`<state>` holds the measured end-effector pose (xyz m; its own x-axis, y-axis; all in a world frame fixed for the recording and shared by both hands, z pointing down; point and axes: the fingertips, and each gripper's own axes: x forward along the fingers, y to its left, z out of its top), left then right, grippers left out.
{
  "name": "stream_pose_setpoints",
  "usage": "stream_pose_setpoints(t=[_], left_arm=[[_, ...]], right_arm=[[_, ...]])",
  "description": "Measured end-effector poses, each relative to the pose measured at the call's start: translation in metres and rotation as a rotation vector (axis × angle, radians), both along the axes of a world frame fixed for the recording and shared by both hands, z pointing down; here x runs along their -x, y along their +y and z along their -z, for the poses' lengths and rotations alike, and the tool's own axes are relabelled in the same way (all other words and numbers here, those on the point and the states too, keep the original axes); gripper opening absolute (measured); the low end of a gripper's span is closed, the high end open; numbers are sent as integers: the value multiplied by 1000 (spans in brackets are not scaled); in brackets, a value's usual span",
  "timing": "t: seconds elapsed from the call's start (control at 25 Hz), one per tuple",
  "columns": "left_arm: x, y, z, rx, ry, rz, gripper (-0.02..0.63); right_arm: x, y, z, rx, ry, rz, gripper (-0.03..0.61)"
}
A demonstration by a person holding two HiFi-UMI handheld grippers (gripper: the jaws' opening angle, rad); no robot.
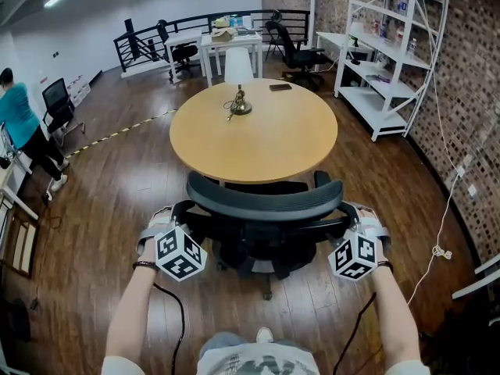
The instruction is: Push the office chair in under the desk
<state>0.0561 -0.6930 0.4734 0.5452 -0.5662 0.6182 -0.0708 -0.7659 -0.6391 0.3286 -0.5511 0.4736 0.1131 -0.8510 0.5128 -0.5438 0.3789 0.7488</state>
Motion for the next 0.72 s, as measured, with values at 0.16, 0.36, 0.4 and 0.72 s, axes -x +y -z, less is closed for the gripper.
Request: stream_pose_setpoints(t=[0.16, 0.36, 0.4, 0.72], left_arm=[[-1, 2, 1, -1, 19, -1, 304], [-1, 8, 2, -1, 44, 19, 315], [0, 10, 4, -4, 54, 23, 319], [19, 34, 16, -14, 129, 25, 318]], right_arm=[[-1, 2, -1, 0, -18, -20, 268], [-2, 7, 3, -25, -36, -70, 291], [-1, 10, 5, -31, -40, -79, 300], [15, 32, 19, -91, -60, -155, 302]])
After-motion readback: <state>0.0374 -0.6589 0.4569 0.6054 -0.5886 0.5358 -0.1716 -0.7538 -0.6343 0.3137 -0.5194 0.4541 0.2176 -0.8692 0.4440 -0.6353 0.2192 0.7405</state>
